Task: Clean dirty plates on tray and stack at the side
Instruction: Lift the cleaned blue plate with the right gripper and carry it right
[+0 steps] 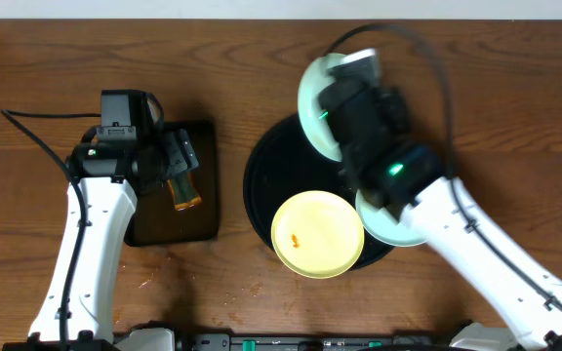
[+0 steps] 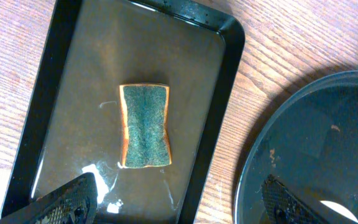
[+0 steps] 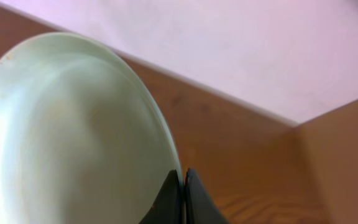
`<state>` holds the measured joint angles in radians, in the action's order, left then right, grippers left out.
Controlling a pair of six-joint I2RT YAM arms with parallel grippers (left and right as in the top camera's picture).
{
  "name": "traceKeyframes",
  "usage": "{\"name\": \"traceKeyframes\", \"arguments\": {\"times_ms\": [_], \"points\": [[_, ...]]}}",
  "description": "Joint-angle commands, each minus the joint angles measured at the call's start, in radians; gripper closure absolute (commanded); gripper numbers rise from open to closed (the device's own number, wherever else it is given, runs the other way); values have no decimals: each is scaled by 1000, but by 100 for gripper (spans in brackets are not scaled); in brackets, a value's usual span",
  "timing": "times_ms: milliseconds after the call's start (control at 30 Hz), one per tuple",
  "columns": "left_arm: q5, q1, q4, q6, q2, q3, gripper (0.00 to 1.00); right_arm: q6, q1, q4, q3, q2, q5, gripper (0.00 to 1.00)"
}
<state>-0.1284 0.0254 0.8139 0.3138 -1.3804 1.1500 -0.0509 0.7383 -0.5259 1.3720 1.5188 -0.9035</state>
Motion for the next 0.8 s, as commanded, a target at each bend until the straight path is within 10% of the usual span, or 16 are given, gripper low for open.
{"name": "traceKeyframes", "arguments": {"times_ms": [0, 767], "points": [[-2, 4, 4, -6, 1, 8, 15, -134, 74, 34, 8, 19, -277, 99], [-2, 4, 4, -6, 1, 8, 15, -313, 113, 63, 8, 20, -274, 99]]}}
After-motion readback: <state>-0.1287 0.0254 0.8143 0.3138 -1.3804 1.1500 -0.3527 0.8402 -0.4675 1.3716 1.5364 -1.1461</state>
